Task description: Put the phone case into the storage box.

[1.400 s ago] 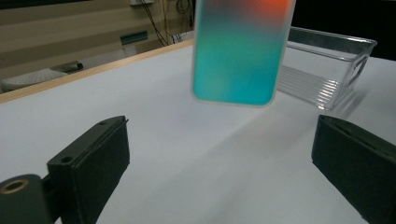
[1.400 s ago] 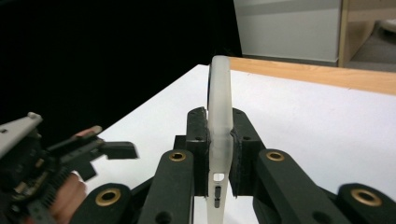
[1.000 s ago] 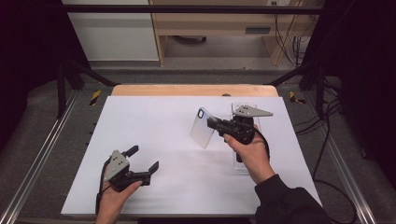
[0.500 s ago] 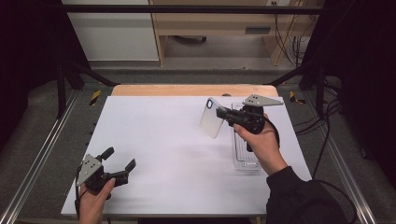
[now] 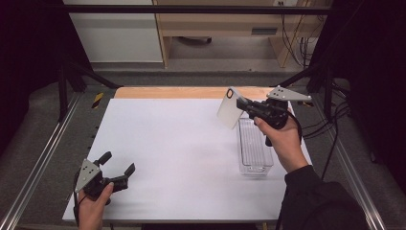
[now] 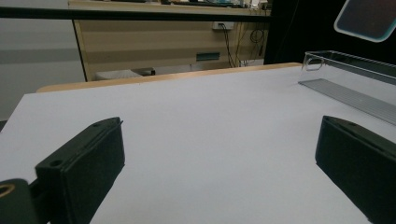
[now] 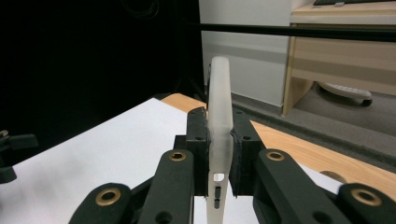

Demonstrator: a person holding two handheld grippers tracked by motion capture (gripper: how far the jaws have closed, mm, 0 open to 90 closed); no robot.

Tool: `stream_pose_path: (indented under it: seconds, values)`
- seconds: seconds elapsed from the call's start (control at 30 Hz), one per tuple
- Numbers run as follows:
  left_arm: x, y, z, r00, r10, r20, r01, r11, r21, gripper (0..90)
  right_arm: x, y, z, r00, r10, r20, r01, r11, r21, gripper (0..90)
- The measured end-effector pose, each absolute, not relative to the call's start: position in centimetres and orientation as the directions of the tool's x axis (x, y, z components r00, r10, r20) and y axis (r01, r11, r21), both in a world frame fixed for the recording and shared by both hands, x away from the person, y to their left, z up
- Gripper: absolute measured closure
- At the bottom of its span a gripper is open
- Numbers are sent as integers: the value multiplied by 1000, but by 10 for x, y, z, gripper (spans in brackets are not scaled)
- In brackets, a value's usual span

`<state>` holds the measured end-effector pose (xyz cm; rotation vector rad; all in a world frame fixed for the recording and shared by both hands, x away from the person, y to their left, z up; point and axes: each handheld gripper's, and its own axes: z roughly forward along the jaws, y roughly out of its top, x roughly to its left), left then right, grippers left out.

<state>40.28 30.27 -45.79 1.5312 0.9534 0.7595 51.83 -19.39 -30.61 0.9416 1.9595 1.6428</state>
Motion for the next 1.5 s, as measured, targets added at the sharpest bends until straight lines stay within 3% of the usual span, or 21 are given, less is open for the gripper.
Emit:
stream_pose_path:
  seconds: [0.97,1.5]
  values:
    - [407,306,-461,459,888,-33,163,-47,985,12,550,-238,-312,-572,820,34,281,157,947,810]
    - [407,304,-461,464,885,-34,166,-49,985,13,579,-230,-334,-541,841,-4,314,207,926,809]
